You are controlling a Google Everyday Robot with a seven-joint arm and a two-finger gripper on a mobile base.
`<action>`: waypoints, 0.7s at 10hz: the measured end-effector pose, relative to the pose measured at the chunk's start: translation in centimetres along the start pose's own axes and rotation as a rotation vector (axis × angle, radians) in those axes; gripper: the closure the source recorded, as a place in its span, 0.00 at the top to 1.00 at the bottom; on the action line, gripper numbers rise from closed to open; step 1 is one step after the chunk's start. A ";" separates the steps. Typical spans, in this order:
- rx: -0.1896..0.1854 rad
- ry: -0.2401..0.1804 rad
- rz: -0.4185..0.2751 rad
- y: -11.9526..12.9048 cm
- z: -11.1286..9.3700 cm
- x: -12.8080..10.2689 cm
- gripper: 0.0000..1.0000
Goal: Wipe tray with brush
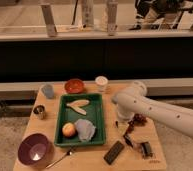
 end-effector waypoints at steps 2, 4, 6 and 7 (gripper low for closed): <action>-0.028 -0.039 -0.028 1.1 0.8 5.8 0.80; -0.055 -0.092 -0.073 2.4 1.6 10.3 0.80; -0.067 -0.141 -0.115 3.3 1.7 12.2 0.80; -0.074 -0.165 -0.143 3.7 1.7 12.6 0.80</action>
